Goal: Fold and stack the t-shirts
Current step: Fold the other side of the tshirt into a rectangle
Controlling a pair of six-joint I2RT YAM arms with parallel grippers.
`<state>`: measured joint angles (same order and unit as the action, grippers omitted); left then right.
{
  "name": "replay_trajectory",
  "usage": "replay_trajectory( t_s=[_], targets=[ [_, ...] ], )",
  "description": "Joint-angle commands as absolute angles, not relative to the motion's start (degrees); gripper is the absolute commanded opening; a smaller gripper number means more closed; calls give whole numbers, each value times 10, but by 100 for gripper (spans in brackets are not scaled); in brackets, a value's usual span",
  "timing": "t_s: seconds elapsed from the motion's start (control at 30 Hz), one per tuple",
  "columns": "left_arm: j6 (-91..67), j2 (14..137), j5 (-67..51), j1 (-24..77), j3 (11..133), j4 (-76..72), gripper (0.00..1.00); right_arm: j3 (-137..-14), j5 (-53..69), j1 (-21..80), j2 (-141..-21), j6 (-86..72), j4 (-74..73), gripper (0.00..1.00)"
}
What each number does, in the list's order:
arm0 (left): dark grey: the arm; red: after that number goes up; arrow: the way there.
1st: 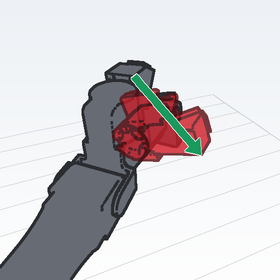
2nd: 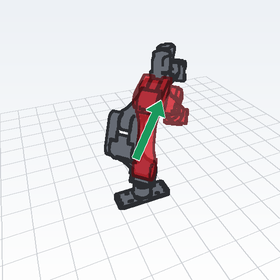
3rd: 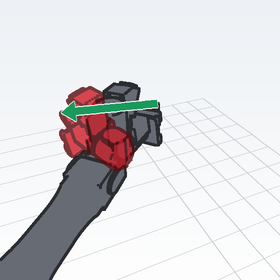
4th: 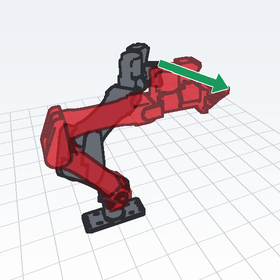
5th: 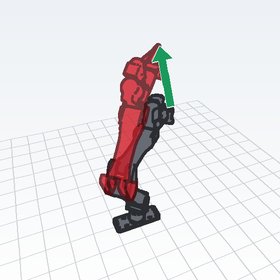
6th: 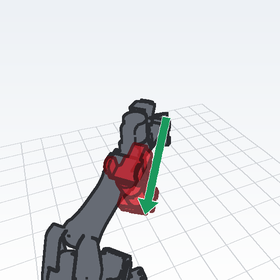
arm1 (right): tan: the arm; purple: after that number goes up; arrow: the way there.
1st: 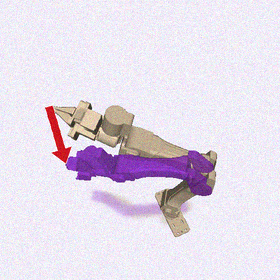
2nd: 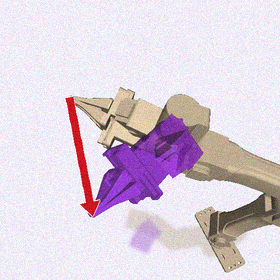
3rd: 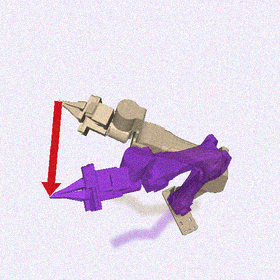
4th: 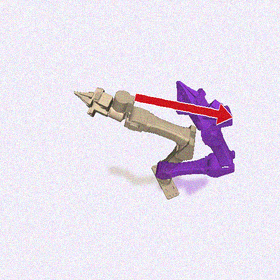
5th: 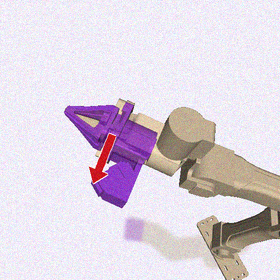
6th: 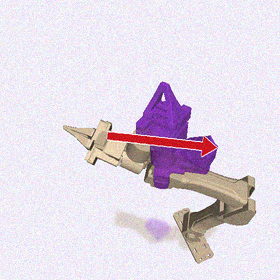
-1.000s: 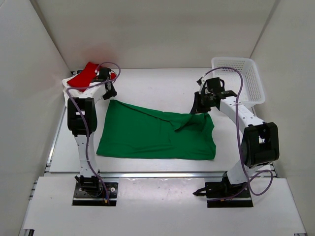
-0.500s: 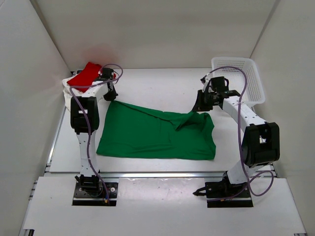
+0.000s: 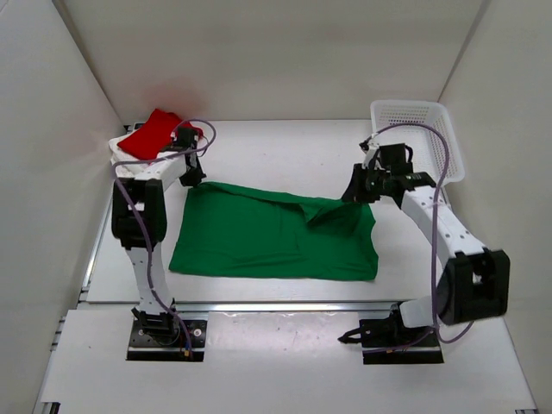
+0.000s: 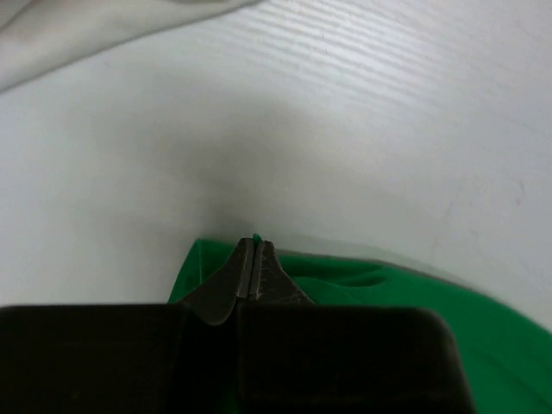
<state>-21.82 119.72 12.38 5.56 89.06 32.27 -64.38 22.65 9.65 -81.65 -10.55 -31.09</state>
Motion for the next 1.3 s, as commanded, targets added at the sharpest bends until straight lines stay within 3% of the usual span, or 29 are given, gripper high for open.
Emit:
replay_trajectory(
  t_s=[0.0,0.33,0.6,0.67,0.73,0.8,0.87,0.97,1.07,1.13,1.23,1.27],
  targets=[
    [-211,1056,127,63,835,282,0,-608,221,101,-739,-113,-315,0],
    [-224,832,114,43,577,224,0,-479,213,78,-593,-109,-363,0],
    [-216,809,104,32,507,269,1,-442,200,112,-520,-124,-402,0],
    [-219,823,103,29,501,293,23,-428,186,107,-519,-125,-404,0],
    [-232,822,85,18,502,294,38,-418,193,95,-532,-120,-410,0],
    [-247,787,67,26,500,283,44,-424,165,111,-548,-127,-425,0],
    [-253,737,109,106,513,279,37,-426,127,133,-554,-135,-431,0],
    [-283,718,100,224,528,266,36,-441,122,113,-572,-139,-453,0],
    [-324,716,27,268,489,211,36,-459,105,105,-562,-133,-484,18],
    [-345,718,-4,275,453,182,29,-470,80,115,-535,-140,-492,27],
    [-355,718,-24,305,417,156,28,-490,72,156,-530,-147,-494,27],
    [-356,721,-23,318,411,145,28,-491,81,184,-533,-156,-474,20]
  ],
)
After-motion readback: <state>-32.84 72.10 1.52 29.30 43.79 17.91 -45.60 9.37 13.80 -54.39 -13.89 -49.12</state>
